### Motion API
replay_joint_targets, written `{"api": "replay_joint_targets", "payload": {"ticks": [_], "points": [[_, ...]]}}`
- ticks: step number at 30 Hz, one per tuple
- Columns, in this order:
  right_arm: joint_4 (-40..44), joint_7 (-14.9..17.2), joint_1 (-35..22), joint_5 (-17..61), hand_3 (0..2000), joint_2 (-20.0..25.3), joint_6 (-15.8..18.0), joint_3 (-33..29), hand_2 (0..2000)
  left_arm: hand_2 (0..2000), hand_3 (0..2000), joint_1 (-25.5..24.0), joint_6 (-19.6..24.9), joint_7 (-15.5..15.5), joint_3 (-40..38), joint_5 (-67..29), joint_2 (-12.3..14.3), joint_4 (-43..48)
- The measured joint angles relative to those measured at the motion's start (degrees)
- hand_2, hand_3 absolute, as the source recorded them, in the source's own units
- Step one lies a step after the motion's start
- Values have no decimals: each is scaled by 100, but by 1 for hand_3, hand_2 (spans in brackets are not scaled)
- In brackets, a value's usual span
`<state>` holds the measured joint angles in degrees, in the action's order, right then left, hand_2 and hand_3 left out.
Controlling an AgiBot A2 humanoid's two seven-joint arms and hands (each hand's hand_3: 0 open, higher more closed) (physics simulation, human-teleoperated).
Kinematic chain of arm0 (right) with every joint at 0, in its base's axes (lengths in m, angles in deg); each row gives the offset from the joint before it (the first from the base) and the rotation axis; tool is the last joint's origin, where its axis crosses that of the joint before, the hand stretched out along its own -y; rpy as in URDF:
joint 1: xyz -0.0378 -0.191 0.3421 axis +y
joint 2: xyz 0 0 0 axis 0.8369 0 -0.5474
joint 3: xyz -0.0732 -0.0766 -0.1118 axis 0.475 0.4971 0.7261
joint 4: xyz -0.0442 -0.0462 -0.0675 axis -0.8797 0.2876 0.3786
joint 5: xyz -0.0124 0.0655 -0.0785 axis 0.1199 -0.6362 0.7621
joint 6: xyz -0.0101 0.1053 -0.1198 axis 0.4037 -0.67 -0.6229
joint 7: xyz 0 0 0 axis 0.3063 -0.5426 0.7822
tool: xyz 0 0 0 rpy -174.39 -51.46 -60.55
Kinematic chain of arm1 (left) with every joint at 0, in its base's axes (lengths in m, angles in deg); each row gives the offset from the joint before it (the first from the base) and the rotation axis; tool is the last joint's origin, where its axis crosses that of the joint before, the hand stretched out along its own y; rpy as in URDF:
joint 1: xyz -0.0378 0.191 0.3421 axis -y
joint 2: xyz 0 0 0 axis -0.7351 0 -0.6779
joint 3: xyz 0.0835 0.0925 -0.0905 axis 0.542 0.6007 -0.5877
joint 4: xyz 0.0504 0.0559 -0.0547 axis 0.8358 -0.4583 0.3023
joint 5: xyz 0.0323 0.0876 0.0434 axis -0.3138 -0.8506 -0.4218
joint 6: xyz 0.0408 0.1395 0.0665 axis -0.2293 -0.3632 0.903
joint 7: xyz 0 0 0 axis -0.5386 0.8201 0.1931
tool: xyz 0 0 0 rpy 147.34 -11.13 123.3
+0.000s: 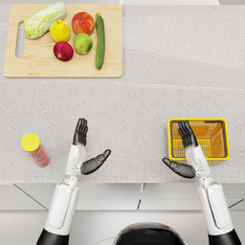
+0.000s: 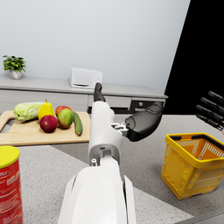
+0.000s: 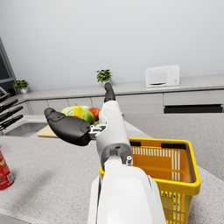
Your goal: Pick up the red potato chip and place it into the yellow basket
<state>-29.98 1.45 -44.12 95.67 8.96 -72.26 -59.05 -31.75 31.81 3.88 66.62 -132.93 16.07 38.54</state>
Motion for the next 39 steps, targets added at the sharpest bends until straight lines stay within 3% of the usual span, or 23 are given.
{"api": "replay_joint_targets", "payload": {"ticks": [13,17,21,30,39], "points": [[0,0,0,0,0,0,0,0,0,0,0,0,0,0,0,0,0,0],[-27,-426,-1,0,0,77,-421,20,0,0,0,34,425,424,-7,0,94,-15],[-270,-538,-11,0,0,148,-532,-427,0,0,0,61,538,536,-594,0,164,188],[-409,-576,-56,2099,0,247,-570,-1541,0,0,0,-35,576,574,-2286,-2222,276,254],[-264,-578,6,2414,0,326,-571,-1855,0,0,0,-205,578,576,-3354,-2663,403,-128]]}}
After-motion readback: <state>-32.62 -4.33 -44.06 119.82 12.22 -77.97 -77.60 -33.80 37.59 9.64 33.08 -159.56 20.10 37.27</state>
